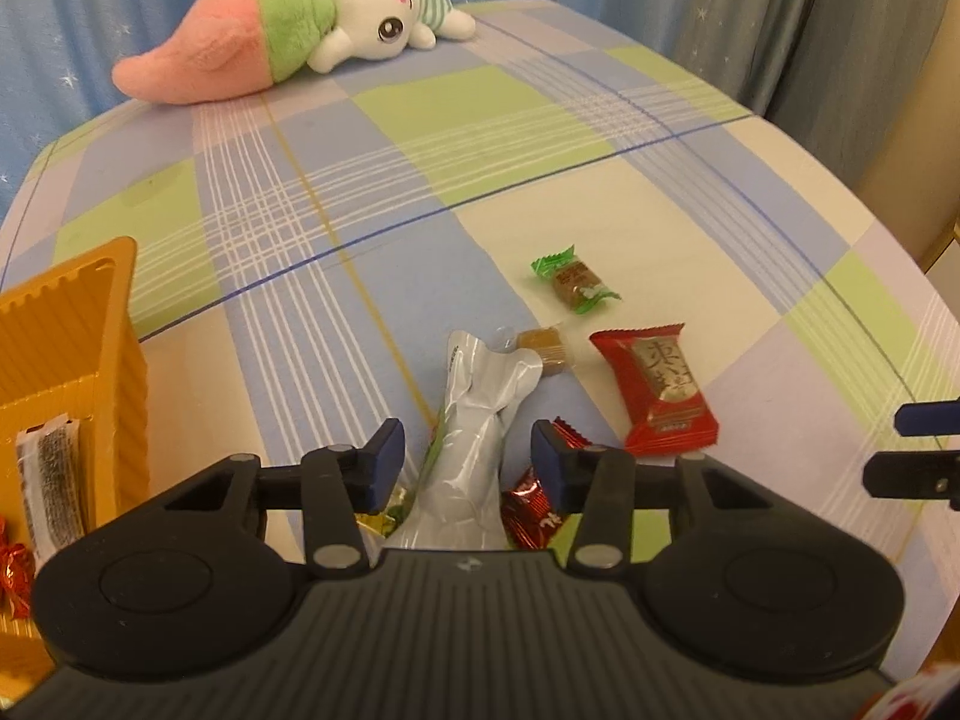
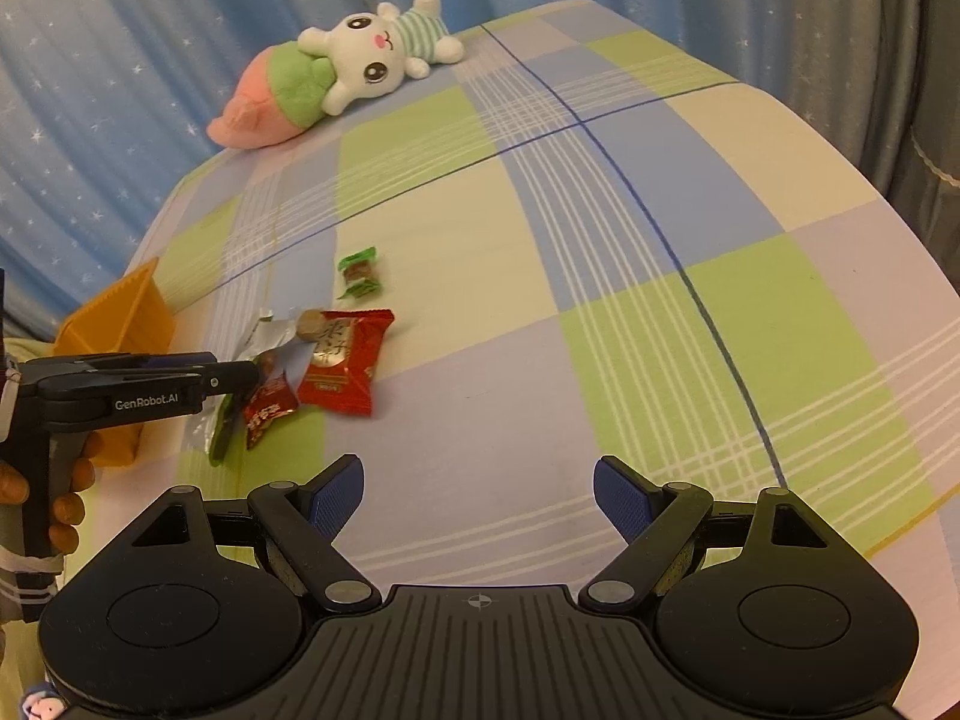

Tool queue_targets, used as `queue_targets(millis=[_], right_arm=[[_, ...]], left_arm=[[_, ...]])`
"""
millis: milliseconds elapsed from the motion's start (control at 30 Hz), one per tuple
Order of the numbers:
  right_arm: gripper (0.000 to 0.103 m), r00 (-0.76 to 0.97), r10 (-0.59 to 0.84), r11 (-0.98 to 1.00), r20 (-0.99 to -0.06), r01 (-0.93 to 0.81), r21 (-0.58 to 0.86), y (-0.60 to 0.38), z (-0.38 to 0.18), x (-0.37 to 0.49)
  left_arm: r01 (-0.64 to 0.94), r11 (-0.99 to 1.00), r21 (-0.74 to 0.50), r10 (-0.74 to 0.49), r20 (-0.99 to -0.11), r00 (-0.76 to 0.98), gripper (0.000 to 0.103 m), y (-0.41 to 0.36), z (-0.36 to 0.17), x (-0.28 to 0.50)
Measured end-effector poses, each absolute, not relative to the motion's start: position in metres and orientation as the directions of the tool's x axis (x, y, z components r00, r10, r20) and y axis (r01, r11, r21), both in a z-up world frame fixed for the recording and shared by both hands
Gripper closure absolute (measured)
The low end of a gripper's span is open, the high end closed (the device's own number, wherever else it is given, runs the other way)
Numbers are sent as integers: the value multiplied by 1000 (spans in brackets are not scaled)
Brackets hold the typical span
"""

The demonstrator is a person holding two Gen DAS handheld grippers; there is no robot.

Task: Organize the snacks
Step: 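Grasp the white foil packet with the left tool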

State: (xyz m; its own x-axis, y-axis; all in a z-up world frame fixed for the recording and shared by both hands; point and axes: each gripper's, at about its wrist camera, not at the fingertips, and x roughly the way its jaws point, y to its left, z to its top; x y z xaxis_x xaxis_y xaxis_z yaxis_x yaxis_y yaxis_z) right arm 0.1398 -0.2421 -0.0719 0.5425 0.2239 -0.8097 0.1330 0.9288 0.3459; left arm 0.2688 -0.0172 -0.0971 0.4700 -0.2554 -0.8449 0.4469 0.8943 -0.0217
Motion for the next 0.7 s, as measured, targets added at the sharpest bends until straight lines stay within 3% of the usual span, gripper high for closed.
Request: queue_targets(millis=[200, 700], right_arm=[[19, 538, 221, 929, -814, 138, 344, -244, -74, 145], [19, 570, 229, 944, -789, 68, 323, -236, -69, 171]], left_arm=[[464, 885, -32, -264, -856, 445, 72, -18, -104, 277], [437, 898, -41, -270, -838, 475, 76, -11, -96, 278]])
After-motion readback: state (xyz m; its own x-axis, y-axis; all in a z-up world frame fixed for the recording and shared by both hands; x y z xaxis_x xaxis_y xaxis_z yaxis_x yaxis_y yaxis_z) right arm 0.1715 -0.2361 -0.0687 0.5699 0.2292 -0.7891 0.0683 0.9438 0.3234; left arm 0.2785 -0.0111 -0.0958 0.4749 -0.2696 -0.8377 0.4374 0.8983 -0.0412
